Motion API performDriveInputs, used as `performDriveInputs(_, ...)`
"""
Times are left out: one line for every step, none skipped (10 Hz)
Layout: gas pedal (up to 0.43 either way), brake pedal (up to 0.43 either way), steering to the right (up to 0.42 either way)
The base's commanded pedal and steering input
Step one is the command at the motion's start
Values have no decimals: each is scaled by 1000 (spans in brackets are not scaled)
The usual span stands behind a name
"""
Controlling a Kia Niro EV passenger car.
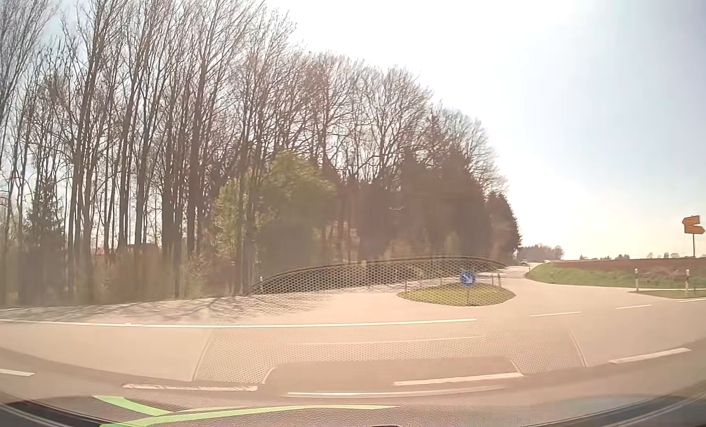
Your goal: Follow the waypoints while adhering to traffic rules and regulations
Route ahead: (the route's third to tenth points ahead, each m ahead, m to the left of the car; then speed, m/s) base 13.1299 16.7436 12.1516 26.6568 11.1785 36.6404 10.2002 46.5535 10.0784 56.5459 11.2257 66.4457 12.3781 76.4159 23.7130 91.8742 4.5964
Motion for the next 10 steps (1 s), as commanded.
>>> performDriveInputs(228,0,-316)
performDriveInputs(248,0,-328)
performDriveInputs(248,0,-343)
performDriveInputs(248,0,-356)
performDriveInputs(248,0,-367)
performDriveInputs(260,0,-372)
performDriveInputs(248,0,-372)
performDriveInputs(248,0,-373)
performDriveInputs(248,0,-374)
performDriveInputs(248,0,-383)
